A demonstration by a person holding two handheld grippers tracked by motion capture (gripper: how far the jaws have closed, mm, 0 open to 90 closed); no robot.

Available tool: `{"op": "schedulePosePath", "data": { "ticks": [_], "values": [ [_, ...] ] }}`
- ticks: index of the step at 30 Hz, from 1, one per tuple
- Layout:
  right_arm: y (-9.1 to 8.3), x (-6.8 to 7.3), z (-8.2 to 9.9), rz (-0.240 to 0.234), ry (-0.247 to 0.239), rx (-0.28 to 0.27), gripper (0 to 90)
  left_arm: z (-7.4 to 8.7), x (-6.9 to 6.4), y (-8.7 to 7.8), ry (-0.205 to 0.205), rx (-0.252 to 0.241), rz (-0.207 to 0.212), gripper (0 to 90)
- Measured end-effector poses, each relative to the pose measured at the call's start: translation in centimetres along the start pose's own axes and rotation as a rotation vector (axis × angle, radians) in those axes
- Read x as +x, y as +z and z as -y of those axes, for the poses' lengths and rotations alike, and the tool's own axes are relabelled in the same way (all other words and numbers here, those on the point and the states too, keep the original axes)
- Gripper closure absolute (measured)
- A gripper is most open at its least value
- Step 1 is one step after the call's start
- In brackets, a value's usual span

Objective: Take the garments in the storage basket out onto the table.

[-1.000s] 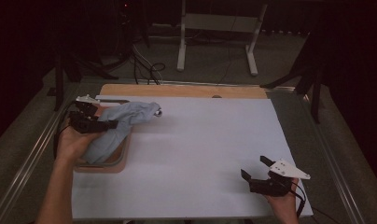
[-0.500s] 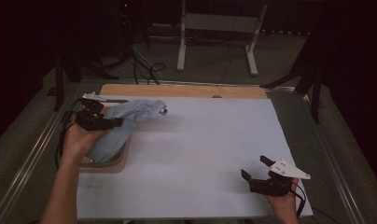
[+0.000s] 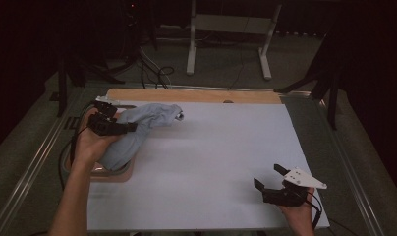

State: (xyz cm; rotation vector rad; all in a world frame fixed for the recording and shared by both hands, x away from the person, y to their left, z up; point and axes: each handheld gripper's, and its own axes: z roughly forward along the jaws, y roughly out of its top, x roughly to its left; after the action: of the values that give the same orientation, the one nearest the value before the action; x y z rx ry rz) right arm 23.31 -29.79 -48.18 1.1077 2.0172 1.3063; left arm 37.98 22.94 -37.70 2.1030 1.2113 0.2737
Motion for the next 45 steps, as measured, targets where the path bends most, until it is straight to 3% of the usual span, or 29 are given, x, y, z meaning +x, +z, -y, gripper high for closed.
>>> {"op": "schedulePosePath", "data": {
  "ticks": [45],
  "values": [
    [0.0,0.0,0.0,-0.002,0.001,-0.001,7.6,-2.2,-3.5,2.8,0.032,0.018,0.046,59.6]
  ]
}}
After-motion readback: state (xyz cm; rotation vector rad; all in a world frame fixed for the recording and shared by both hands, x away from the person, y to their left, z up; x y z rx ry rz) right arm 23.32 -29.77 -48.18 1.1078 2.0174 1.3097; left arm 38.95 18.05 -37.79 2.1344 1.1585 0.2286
